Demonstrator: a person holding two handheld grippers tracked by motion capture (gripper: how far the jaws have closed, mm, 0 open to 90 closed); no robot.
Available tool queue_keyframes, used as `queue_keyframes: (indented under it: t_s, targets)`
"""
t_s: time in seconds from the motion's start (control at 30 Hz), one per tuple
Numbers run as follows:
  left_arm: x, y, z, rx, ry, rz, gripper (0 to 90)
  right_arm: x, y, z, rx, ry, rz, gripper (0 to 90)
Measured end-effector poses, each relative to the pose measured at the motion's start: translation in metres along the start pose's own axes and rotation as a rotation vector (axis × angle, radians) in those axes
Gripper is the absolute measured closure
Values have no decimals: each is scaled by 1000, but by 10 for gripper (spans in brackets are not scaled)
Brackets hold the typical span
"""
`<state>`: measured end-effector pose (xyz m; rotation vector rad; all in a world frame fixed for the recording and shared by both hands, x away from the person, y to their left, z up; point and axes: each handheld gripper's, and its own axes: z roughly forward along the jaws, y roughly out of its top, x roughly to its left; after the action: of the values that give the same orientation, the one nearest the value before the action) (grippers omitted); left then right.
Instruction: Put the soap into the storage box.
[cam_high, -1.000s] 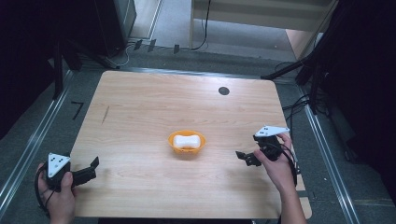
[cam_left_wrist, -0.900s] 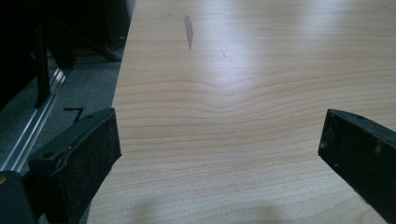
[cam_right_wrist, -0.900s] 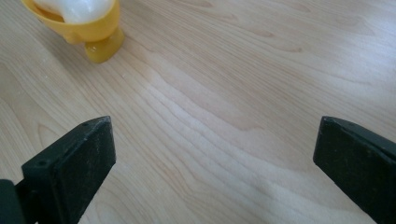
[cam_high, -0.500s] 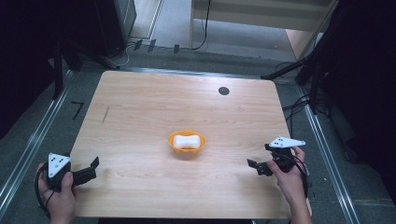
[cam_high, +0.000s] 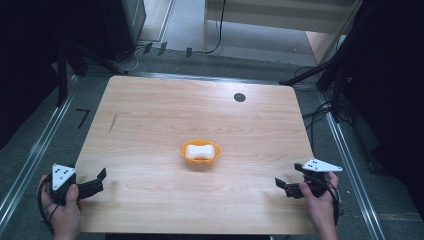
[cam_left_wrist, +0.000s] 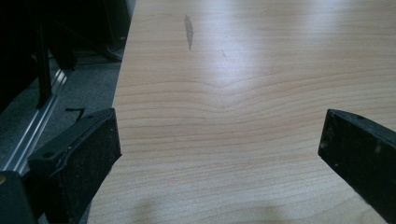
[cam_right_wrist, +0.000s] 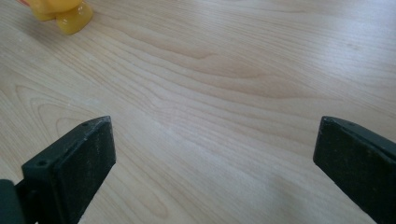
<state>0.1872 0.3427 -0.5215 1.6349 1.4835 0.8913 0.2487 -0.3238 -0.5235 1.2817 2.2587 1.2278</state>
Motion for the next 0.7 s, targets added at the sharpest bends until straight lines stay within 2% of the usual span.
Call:
queue_keyframes:
  t_s: [0.2,0.43,0.7]
  targets:
    - [0,0,0,0,2,2,0,-6,-12,-10,-24,-10,36,0]
    - [1,0,0,0,-1,-8,0,-11,-24,-20,-40,-32,57,0]
    - [1,0,0,-1,-1,-9,0,-17,-43,-33,-42,-63,97,0]
